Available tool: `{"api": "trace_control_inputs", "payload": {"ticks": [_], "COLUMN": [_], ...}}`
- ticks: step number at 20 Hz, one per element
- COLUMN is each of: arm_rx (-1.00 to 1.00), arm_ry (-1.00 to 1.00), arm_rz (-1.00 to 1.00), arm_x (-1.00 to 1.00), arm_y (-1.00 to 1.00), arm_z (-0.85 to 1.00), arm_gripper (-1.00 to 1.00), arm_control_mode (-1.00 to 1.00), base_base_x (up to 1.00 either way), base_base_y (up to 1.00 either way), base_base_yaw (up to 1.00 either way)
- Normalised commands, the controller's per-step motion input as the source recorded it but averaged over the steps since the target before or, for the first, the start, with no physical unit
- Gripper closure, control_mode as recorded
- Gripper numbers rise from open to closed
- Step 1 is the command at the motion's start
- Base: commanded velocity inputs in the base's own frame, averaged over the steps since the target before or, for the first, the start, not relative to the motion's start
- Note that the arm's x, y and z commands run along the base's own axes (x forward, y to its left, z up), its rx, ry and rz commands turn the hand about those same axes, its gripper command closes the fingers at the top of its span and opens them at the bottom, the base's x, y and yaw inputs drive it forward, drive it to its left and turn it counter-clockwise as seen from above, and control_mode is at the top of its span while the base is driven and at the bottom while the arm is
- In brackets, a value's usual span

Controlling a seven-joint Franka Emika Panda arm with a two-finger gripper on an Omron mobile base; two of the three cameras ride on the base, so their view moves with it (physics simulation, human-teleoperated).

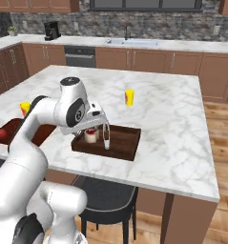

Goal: Gather the sweet potato and bell pepper from the fridge and place them on a tray on the dining counter. Then gather the steak and fish from the fridge and place them on the other tray.

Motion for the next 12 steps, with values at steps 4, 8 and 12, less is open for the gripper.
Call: {"api": "trace_control_inputs", "payload": {"ticks": [4, 8, 12], "arm_rx": [0.17, 0.19, 0.13], "arm_ry": [-0.03, -0.04, -0.12], "arm_rz": [-0.28, -0.33, -0.39], "arm_x": [-0.97, -0.99, -1.00], "arm_y": [-0.38, -0.05, 0.03], "arm_z": [0.51, 0.05, 0.00], "arm_gripper": [-1.00, -1.00, -1.00], "arm_control_mode": [-1.00, -1.00, -1.00], "base_base_x": [0.00, 0.00, 0.00], "base_base_y": [0.00, 0.00, 0.00], "base_base_yaw": [0.00, 0.00, 0.00]}}
